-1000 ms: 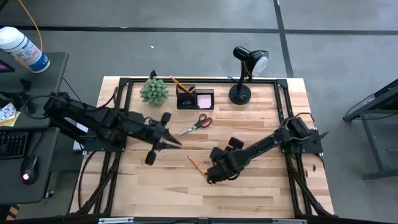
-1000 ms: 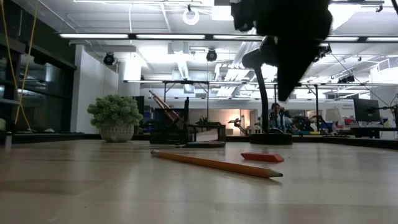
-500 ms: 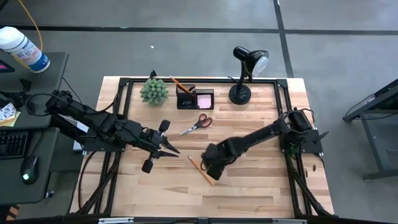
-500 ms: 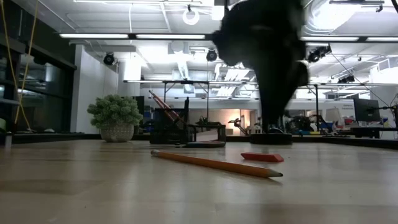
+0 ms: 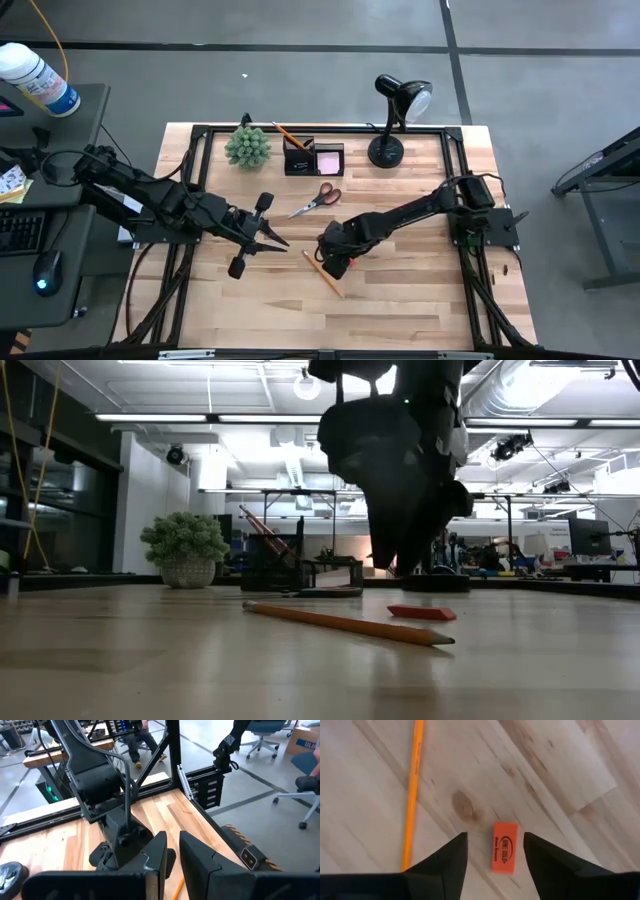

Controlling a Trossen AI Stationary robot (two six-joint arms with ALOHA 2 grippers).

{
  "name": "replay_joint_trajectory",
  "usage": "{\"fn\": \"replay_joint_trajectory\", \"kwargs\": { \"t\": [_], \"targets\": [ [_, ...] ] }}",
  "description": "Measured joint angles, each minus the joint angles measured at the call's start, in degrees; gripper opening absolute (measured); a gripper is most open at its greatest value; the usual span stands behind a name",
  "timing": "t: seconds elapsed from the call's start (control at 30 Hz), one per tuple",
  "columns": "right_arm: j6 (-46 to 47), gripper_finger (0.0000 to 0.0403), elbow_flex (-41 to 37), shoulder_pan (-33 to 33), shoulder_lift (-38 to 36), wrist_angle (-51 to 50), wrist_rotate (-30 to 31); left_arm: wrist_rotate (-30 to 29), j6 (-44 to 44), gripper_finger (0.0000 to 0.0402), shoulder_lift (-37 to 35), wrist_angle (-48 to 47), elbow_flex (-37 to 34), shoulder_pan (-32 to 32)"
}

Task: Pick and place office supplies into organizer
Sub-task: Put the orange eraser into the black desk organizer

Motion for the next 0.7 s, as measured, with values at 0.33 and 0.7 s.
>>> {"fn": "replay_joint_trajectory", "kwargs": {
  "t": [0.33, 0.7],
  "targets": [
    [2.9, 0.0192, 0.0, 0.5, 2.5, -0.8, 0.9, -0.5, 1.4, 0.0042, 0.0, 0.7, 0.0, 0.0],
    [5.1, 0.0181, 0.0, 1.5, 3.5, -1.7, 1.9, -3.4, 2.3, 0.0042, 0.0, 1.0, 0.0, 0.0]
  ]
}}
